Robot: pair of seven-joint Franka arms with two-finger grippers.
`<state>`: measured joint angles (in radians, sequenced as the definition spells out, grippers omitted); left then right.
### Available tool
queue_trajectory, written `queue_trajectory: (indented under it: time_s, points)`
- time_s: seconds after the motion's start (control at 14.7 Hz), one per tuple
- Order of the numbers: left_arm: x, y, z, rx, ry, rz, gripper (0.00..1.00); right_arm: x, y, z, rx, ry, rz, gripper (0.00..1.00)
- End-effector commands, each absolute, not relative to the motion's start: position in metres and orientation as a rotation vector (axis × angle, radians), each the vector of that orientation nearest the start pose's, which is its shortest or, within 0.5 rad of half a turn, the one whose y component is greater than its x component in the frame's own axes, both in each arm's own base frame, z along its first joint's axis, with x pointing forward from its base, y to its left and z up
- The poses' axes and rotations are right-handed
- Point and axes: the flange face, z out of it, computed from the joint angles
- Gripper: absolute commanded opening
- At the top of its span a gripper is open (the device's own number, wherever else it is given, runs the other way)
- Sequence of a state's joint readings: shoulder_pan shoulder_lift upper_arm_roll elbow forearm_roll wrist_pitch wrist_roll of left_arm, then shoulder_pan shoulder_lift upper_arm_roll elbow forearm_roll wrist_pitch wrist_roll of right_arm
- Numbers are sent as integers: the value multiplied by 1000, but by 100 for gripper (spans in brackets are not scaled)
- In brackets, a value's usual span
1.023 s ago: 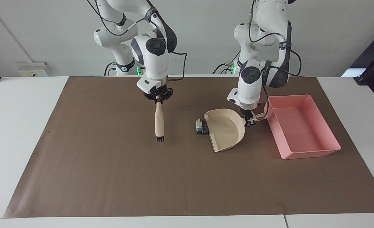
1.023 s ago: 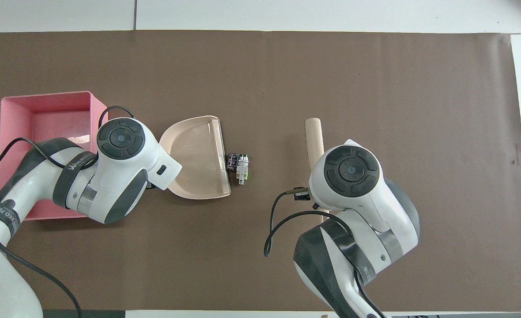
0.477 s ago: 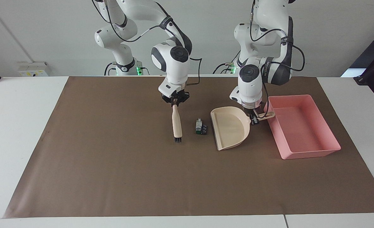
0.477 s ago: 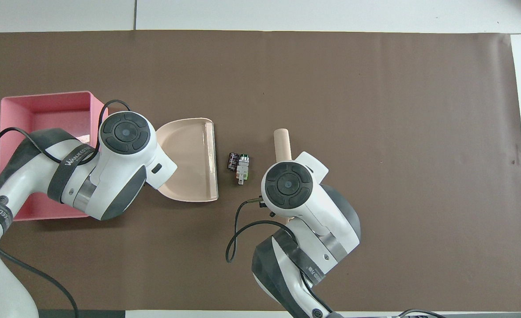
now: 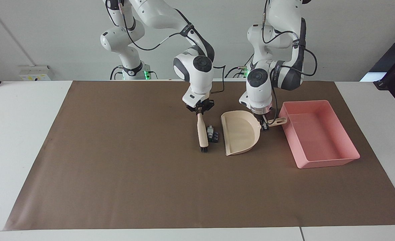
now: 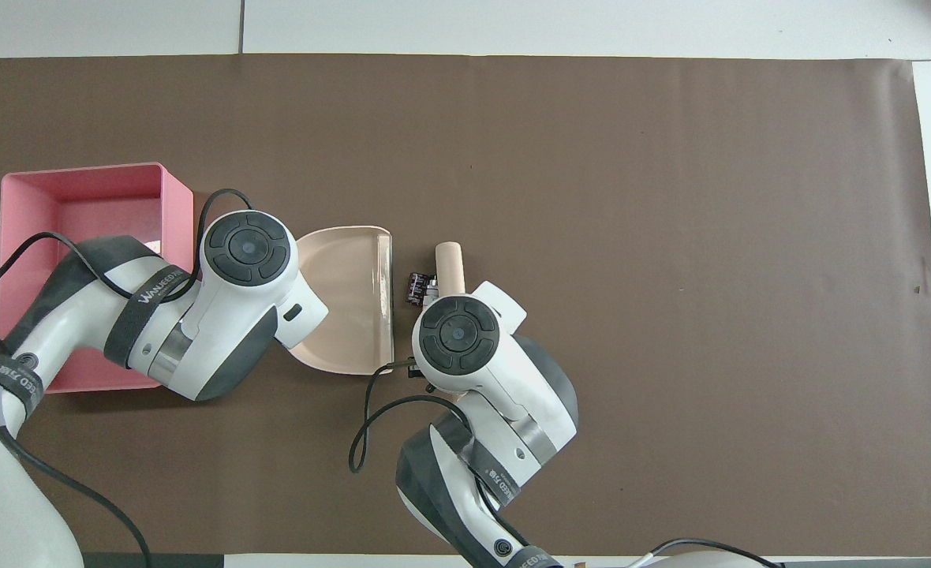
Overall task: Clean e-waste and dump in bin
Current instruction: 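Sweep the component into the dustpan with the brush in the right gripper, then lift the dustpan over the pink bin while the right gripper returns the brush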
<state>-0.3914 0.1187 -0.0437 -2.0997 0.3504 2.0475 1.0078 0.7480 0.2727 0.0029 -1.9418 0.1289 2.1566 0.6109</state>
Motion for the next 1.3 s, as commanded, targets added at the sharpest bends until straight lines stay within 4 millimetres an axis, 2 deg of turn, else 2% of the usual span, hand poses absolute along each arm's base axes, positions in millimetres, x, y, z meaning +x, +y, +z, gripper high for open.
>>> queue_trajectory:
  time_s: [0.0,0.27,0.55,0.75,0.89,0.95,1.09,1.16,1.23]
  points:
    - [493,-218,352,-1924,2130,373,0,427,439,341,-2956,-150,202,0]
    - [488,-218,347,-1916,2144,341,0,422,456,350,-2781,-148,237,0]
    - [489,-218,344,-1917,2150,306,0,422,455,357,-2776,-151,237,0]
    - [486,-218,338,-1982,2153,247,0,420,451,374,-2769,-152,233,0]
    - [486,-216,334,-2000,2156,183,0,422,428,407,-2789,-148,256,0]
    - [486,-216,332,-2003,2156,161,0,425,409,428,-2831,-147,243,0]
    - [490,-205,332,-2044,2138,155,0,437,362,465,-2954,-84,198,0]
    - [491,-206,332,-2053,2154,148,0,445,334,479,-2980,-39,208,0]
    - [491,-207,335,-2068,2169,139,0,455,297,492,-2998,33,237,0]
